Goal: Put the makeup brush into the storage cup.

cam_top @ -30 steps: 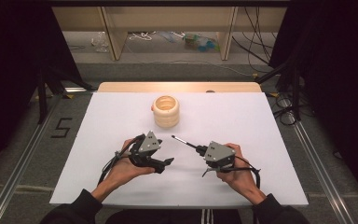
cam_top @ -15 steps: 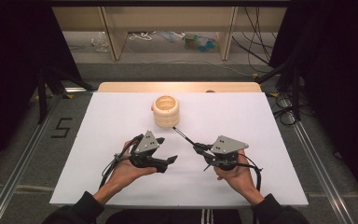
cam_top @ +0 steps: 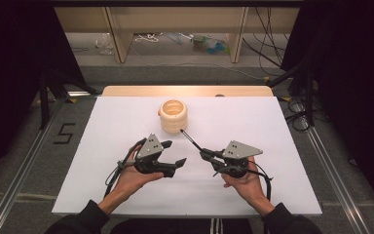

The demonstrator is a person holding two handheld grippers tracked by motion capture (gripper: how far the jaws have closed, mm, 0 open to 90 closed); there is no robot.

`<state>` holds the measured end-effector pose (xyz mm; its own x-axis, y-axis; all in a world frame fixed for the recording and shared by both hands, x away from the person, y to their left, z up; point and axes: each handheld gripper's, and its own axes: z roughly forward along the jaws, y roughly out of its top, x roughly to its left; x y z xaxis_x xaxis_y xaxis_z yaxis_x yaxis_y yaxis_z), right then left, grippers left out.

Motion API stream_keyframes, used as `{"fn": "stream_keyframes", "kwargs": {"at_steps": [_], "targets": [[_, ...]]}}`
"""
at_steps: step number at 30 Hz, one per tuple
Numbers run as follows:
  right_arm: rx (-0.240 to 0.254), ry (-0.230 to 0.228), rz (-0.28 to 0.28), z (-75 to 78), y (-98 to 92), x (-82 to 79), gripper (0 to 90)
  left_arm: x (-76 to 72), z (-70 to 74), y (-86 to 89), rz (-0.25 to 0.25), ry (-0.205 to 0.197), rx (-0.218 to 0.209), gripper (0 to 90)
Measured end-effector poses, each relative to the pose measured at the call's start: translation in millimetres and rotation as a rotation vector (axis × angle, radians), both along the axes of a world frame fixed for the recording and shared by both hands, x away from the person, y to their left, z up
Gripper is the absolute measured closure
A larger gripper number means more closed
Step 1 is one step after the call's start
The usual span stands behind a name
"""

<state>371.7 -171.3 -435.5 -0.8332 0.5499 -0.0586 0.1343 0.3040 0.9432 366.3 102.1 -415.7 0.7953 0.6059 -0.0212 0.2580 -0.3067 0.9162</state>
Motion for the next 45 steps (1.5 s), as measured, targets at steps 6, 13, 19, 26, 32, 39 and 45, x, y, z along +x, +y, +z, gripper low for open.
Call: {"fn": "stream_keyframes", "kwargs": {"at_steps": [6, 13, 19, 26, 32, 39, 45], "targets": [[0.002, 0.023, 0.013, -0.6, 2.3, -1.8, 83.8, -0.7, 0.6, -1.5, -0.007, -0.009, -0.013, 23.9], [0.007, -0.007, 0.023, -2.1, 7.4, -2.5, 83.8, -0.2, 0.1, -2.6, -0.004, -0.004, -0.033, 23.9], [0.001, -0.009, 0.031, -2.9, 9.6, -3.1, 83.8, 0.9, -0.7, -2.9, -0.004, 0.008, -0.059, 23.9], [-0.005, -0.018, 0.029, -3.9, 14.2, -4.5, 84.2, 0.7, -0.8, -4.2, 0.005, 0.024, -0.077, 24.4], [-0.015, -0.029, 0.035, -3.1, 17.1, -6.1, 84.2, 1.2, -0.6, -4.6, 0.001, 0.017, -0.075, 24.4], [-0.004, -0.024, 0.041, -3.5, 18.9, -6.5, 84.1, 1.6, -1.0, -5.5, 0.011, 0.035, -0.105, 24.9], [-0.005, -0.026, 0.051, -3.8, 20.7, -6.9, 84.1, 2.8, -1.0, -4.9, 0.018, 0.042, -0.120, 25.9]]}}
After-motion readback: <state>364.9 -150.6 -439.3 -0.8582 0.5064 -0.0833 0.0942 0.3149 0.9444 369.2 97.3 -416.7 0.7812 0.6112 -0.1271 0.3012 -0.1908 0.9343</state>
